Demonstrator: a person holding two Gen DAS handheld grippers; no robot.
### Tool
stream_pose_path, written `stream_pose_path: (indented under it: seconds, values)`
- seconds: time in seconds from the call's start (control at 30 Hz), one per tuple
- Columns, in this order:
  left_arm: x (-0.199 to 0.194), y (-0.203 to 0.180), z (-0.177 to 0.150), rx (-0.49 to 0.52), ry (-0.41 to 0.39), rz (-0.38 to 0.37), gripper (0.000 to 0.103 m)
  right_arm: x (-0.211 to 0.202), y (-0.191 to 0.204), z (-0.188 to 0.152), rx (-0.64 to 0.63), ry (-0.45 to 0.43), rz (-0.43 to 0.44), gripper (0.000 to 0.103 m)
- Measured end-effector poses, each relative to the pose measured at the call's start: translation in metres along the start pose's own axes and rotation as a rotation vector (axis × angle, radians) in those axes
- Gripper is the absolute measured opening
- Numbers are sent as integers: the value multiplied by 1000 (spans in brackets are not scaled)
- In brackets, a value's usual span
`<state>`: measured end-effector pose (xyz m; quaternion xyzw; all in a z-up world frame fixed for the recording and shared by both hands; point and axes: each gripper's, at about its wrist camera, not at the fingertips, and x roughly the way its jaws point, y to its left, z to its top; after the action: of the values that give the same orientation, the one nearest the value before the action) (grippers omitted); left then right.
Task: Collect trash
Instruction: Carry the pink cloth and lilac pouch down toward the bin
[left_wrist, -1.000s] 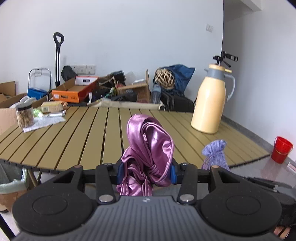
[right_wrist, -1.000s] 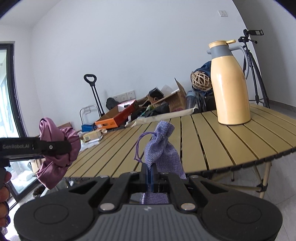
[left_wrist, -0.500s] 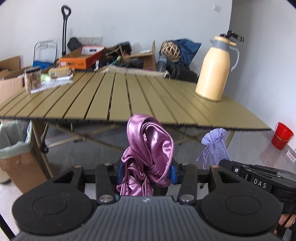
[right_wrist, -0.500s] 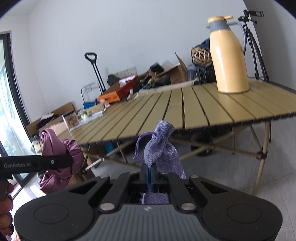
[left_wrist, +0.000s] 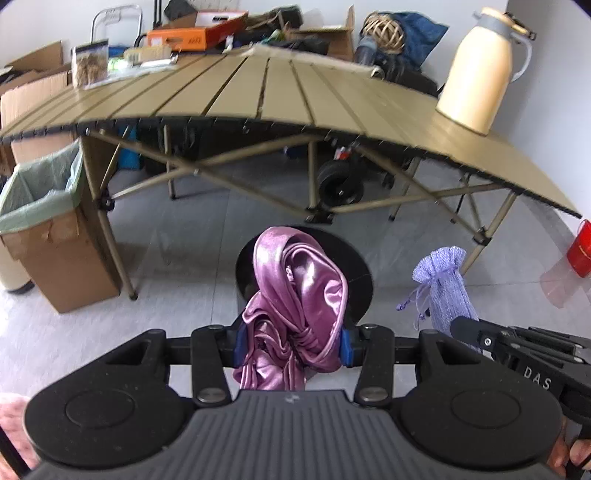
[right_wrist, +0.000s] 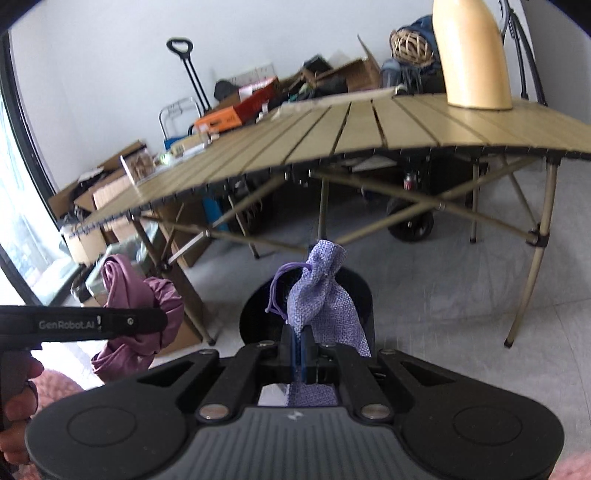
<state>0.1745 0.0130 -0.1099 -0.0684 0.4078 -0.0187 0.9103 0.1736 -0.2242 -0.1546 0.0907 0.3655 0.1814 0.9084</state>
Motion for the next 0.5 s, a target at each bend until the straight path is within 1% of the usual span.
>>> stream_pose_path:
  seconds: [0.23, 0.5]
  values:
    - [27, 17, -8, -39, 67, 36, 45, 21, 2, -13, 2, 78, -12, 2]
    - [61, 37, -8, -93, 125, 50, 45, 46, 3, -8, -10, 133, -29, 2]
